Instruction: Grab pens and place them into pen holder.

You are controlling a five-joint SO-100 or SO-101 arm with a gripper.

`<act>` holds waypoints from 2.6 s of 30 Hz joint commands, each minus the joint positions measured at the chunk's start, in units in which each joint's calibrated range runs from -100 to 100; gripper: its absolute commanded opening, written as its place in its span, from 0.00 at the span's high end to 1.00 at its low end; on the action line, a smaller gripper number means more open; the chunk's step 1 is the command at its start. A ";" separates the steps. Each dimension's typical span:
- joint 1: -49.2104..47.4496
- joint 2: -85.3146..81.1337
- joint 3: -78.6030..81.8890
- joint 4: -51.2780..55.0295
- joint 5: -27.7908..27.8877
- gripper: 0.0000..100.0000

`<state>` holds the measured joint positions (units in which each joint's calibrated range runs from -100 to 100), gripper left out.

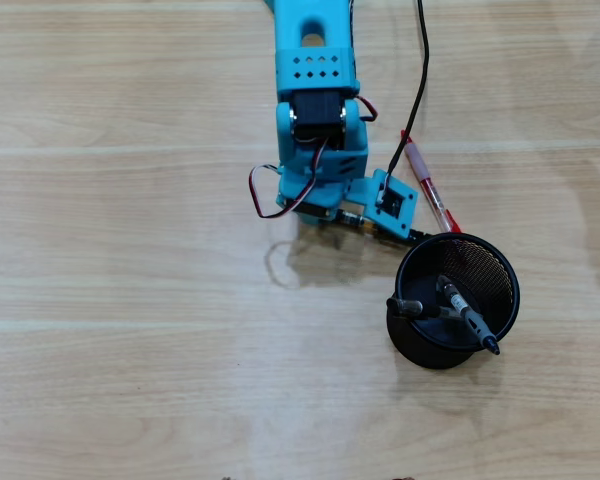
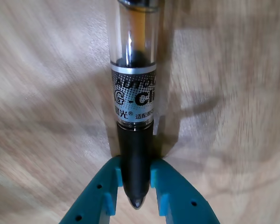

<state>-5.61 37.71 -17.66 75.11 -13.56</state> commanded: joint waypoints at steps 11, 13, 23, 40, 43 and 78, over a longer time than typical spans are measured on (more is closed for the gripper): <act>11.74 -25.62 -12.08 17.50 -5.57 0.98; 11.74 -28.15 -18.69 18.02 -6.61 0.98; 2.55 -26.38 -37.16 15.18 -14.40 0.98; -16.81 -5.08 -36.89 -23.67 -38.19 0.98; -17.37 -1.61 -36.89 -25.39 -39.60 0.98; -12.53 1.43 -38.79 -16.88 -34.22 0.86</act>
<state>-19.88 44.99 -54.32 57.88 -48.15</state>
